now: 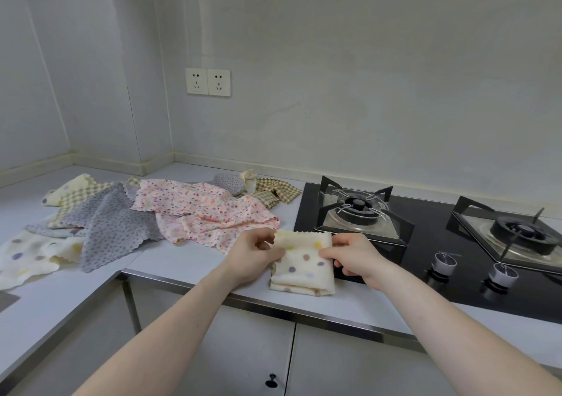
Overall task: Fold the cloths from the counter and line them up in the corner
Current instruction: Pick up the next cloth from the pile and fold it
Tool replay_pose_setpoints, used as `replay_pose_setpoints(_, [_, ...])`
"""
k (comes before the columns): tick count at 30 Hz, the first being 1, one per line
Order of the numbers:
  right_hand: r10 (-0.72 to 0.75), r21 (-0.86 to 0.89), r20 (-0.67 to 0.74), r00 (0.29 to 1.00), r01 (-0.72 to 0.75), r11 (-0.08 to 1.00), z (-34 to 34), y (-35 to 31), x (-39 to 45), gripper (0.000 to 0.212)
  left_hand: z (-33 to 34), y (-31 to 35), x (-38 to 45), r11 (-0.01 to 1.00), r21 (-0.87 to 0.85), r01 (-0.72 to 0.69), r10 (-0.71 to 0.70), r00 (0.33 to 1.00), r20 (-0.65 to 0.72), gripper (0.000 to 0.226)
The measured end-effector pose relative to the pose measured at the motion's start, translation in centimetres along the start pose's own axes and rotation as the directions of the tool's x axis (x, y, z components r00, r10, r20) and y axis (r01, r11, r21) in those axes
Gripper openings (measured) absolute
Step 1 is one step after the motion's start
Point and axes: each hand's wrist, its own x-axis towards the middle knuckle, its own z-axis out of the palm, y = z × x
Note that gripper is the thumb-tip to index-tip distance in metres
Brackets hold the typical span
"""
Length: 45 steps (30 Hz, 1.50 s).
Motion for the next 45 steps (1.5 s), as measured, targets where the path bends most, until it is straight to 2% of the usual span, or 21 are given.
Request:
replay_pose_setpoints(4, [-0.153,0.114,-0.053,0.987,0.158,0.981,0.6,0.8,-0.6,0.019,-0.1,-0.3,0.1,0.999,-0.039,0.008,-0.012,0.995,-0.095,0.016])
replay_pose_setpoints(7, [-0.217,0.111,-0.105,0.97,0.228,0.967,0.7,1.7,-0.7,0.02,-0.1,-0.2,0.1,0.997,-0.074,-0.009,0.002,0.996,-0.095,0.016])
replay_pose_setpoints(13, [-0.394,-0.08,-0.135,0.909,0.386,0.919,0.5,3.8,-1.8,0.021,0.0,0.1,-0.3,0.996,-0.083,-0.018,0.013,0.998,-0.061,0.017])
replay_pose_setpoints(16, [-0.45,-0.111,-0.15,0.88,0.437,0.892,0.6,4.1,-2.6,0.023,0.1,0.0,-0.4,0.998,-0.058,-0.028,0.026,0.999,-0.031,0.019])
replay_pose_setpoints(19, [-0.514,-0.145,-0.164,0.842,0.495,0.857,1.0,4.5,-2.9,0.024,0.5,0.0,-0.5,1.0,-0.007,-0.022,0.022,1.0,-0.015,0.008])
replay_pose_setpoints(24, [-0.623,-0.294,-0.134,0.77,0.57,0.767,1.4,5.2,-2.7,0.027,0.6,0.0,-0.3,0.993,0.118,-0.017,0.019,1.0,-0.012,0.026])
replay_pose_setpoints(30, [-0.594,-0.367,-0.098,0.798,0.526,0.767,1.4,5.2,-2.6,0.022,0.9,-0.3,-0.4,0.962,0.273,0.022,-0.011,0.999,-0.038,0.035])
replay_pose_setpoints(35, [-0.548,-0.466,-0.064,0.834,0.46,0.756,1.7,5.0,-2.6,0.021,1.0,0.2,-0.7,0.904,0.427,0.009,-0.013,1.0,0.008,0.037])
replay_pose_setpoints(37, [-0.505,-0.454,-0.065,0.861,0.425,0.783,1.6,4.9,-2.7,0.025,1.0,0.3,-0.7,0.902,0.431,-0.002,-0.017,0.999,0.041,0.036])
replay_pose_setpoints(41, [-0.473,-0.417,-0.056,0.879,0.41,0.812,1.4,5.1,-2.6,0.04,1.0,0.2,-0.6,0.903,0.428,-0.026,-0.02,0.995,0.103,0.013])
replay_pose_setpoints(45, [-0.484,-0.399,-0.038,0.874,0.43,0.81,1.2,4.9,-2.7,0.027,0.8,0.6,-0.8,0.939,0.341,-0.046,-0.005,0.989,0.147,0.01])
